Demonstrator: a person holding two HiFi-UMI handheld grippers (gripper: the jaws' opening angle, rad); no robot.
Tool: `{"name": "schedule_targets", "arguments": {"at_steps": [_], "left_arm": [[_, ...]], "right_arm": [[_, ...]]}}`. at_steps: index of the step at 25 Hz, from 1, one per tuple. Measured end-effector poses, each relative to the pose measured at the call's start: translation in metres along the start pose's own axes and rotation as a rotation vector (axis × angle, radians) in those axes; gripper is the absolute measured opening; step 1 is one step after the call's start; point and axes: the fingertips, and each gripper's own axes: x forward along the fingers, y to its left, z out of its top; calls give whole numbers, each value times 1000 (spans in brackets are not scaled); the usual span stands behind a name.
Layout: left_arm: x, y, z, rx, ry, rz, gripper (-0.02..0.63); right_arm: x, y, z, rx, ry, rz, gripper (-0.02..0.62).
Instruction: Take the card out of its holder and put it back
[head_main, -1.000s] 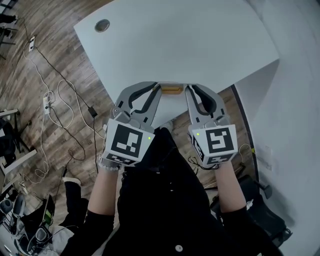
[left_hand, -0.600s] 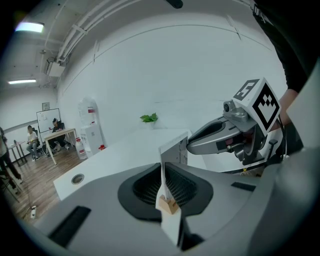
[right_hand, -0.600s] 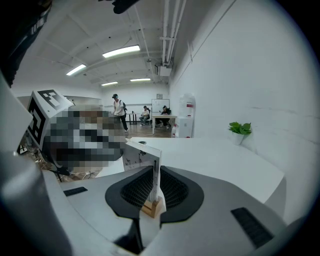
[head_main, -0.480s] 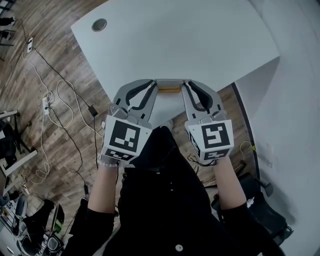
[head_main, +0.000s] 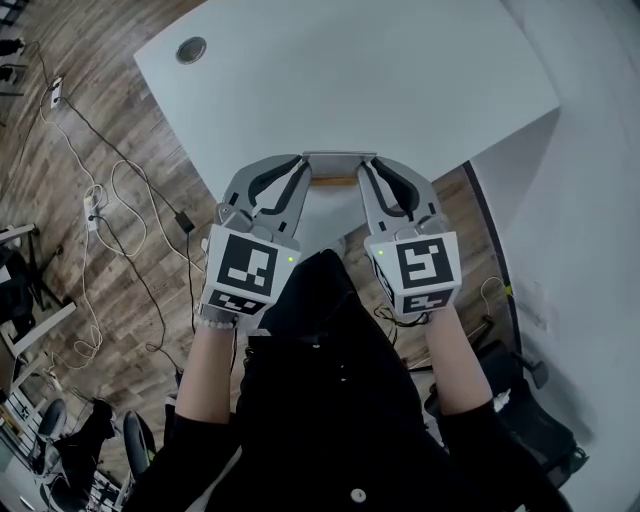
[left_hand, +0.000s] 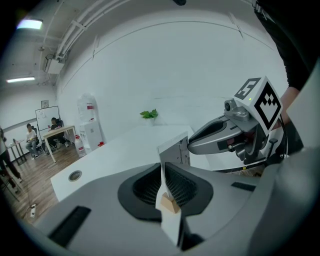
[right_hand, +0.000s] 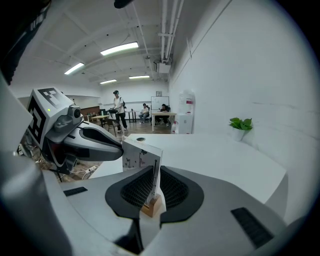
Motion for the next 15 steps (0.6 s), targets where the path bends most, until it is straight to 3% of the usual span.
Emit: {"name": "schedule_targets", "arguments": {"at_steps": [15], "left_arm": [[7, -5, -15, -6, 33, -16, 37]], "right_arm": [[4, 2, -16, 1, 42, -1, 74]]}}
